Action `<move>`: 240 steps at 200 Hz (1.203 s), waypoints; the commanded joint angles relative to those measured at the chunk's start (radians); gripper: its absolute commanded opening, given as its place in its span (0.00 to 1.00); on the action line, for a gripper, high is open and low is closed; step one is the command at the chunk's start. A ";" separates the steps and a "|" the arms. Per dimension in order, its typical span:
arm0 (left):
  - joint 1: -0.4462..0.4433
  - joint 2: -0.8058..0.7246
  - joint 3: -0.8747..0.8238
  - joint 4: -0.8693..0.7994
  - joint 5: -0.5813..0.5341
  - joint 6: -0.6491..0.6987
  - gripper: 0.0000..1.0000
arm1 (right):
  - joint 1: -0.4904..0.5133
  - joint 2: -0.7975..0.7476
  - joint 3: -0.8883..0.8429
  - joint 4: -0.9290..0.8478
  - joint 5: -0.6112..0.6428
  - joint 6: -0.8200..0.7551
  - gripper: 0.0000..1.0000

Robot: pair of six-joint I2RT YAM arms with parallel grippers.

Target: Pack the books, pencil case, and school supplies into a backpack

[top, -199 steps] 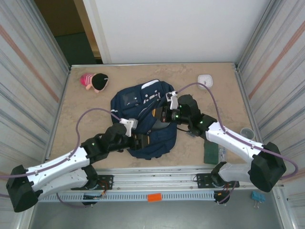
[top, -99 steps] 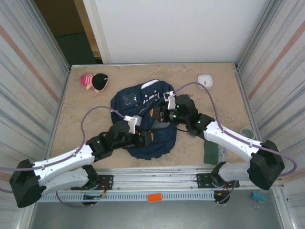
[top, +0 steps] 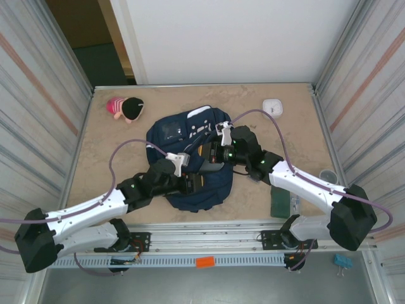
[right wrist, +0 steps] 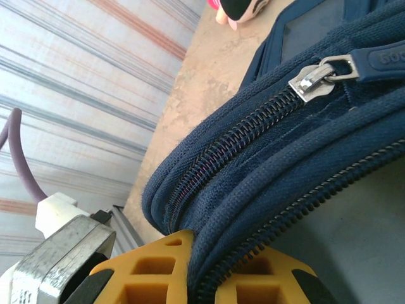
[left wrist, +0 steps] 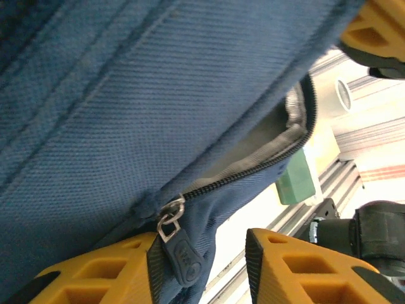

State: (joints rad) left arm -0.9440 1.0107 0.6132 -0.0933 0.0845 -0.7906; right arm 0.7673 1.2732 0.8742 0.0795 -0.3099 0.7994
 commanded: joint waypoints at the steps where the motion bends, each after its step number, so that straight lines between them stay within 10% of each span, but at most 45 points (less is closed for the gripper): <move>1: 0.002 0.023 0.027 -0.098 -0.082 -0.010 0.37 | 0.017 -0.017 0.074 0.081 -0.032 -0.031 0.00; 155: 0.014 0.010 0.046 -0.215 -0.206 -0.059 0.00 | 0.048 -0.037 0.084 0.024 -0.006 -0.053 0.00; 240: 0.021 -0.066 -0.021 -0.108 -0.050 -0.014 0.00 | -0.020 -0.043 0.110 -0.038 -0.047 -0.079 0.00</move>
State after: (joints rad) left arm -0.9401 0.9646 0.6312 -0.2317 -0.0013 -0.8345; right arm 0.7578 1.2732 0.9092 -0.0029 -0.3115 0.7700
